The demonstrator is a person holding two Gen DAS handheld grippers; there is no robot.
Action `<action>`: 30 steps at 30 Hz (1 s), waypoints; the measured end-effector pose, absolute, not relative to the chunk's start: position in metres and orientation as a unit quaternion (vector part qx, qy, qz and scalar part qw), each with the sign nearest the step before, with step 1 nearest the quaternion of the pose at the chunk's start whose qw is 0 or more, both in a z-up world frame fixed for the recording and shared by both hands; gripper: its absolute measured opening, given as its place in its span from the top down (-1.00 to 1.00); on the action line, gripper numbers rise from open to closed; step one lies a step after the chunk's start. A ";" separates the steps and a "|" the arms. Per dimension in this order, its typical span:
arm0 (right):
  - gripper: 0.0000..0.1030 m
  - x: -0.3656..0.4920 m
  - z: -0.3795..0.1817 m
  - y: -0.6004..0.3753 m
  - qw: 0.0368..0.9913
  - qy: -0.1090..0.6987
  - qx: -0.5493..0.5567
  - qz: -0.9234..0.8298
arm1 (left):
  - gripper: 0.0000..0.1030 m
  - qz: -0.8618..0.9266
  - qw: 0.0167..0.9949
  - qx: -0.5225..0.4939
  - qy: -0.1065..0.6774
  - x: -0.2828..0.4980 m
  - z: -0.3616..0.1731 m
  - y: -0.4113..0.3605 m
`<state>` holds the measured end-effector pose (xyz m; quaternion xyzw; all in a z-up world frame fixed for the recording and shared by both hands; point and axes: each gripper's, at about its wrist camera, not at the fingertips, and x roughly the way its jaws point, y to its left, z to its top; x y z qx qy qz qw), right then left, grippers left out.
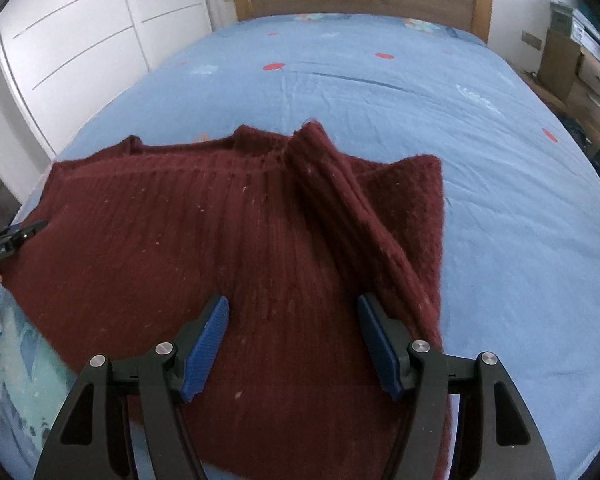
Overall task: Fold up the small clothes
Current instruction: 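Press the folded sweater flat with both open grippers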
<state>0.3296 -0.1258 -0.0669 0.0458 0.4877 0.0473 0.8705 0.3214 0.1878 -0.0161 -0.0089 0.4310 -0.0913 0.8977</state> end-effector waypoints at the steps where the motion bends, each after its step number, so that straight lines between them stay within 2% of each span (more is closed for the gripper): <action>1: -0.31 0.327 -0.062 -0.124 0.872 0.485 0.043 0.047 | -0.18 -0.091 0.901 -0.010 0.423 0.319 -0.011 0.186; 6: -0.32 0.317 -0.051 -0.106 0.882 0.466 0.030 0.058 | -0.18 -0.088 0.907 0.007 0.411 0.314 -0.010 0.171; 10: -0.33 0.314 -0.072 -0.098 0.873 0.483 0.023 0.054 | -0.19 -0.079 0.904 0.015 0.421 0.311 -0.031 0.167; 14: -0.34 0.306 -0.077 -0.105 0.878 0.472 0.058 0.048 | -0.40 -0.061 0.910 0.002 0.411 0.304 -0.043 0.169; 30: -0.34 0.286 -0.081 -0.099 0.891 0.450 0.050 0.020 | -0.49 -0.038 0.918 0.002 0.395 0.294 -0.045 0.168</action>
